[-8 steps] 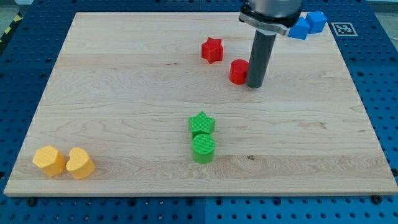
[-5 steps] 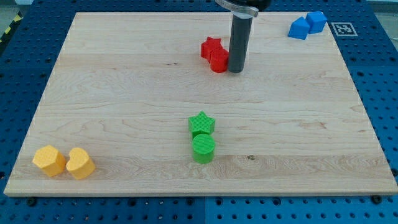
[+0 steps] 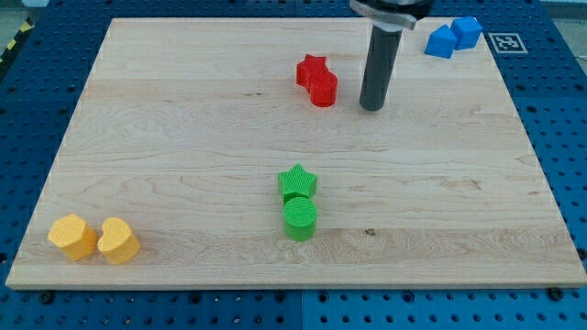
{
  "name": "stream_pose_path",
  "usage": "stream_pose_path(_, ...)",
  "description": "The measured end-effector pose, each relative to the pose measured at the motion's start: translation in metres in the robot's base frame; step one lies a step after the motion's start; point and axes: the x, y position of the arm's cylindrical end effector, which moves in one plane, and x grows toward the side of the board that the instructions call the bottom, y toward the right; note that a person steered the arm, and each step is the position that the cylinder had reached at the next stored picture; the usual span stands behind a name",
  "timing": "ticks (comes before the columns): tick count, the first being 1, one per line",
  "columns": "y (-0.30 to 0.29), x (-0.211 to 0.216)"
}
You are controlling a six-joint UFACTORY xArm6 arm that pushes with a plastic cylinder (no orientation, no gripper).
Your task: Move the red star and the red circle slightly down
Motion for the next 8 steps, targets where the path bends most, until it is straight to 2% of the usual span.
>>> stream_pose_path(2, -0.028, -0.078)
stream_pose_path(3, -0.042, -0.089)
stream_pose_path(5, -0.089, -0.084)
stream_pose_path(8, -0.088, -0.042)
